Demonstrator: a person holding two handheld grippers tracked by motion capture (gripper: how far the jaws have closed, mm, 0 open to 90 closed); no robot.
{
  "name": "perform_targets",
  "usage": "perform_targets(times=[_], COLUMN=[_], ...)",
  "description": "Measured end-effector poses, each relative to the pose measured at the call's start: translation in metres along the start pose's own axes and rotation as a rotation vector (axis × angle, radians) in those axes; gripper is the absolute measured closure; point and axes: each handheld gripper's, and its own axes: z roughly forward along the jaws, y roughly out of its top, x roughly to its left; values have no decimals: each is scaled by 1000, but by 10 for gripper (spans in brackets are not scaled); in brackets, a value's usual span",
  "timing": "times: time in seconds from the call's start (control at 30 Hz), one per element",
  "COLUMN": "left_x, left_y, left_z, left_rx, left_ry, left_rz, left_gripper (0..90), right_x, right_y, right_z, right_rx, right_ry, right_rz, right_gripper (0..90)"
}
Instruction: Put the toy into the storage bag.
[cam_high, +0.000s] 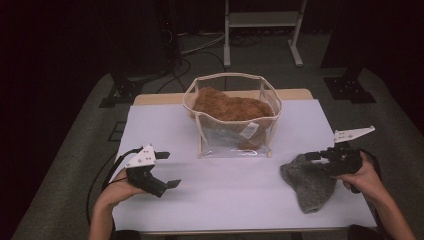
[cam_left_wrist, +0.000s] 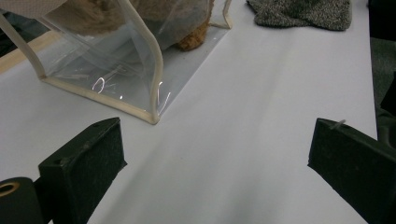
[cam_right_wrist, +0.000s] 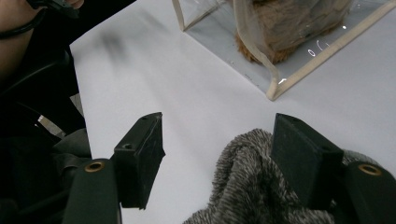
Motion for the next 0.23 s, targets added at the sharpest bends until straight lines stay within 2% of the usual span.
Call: perform_targets(times=[0.23], left_x=[2], left_y=[-1], left_z=[0], left_rx=[2], left_ry=[0], left_rz=[-3], left_gripper=[28], right_x=[-2], right_y=[-8], right_z=[1], right_rx=[-4], right_ry=[6], right_rz=[20], right_gripper=[324])
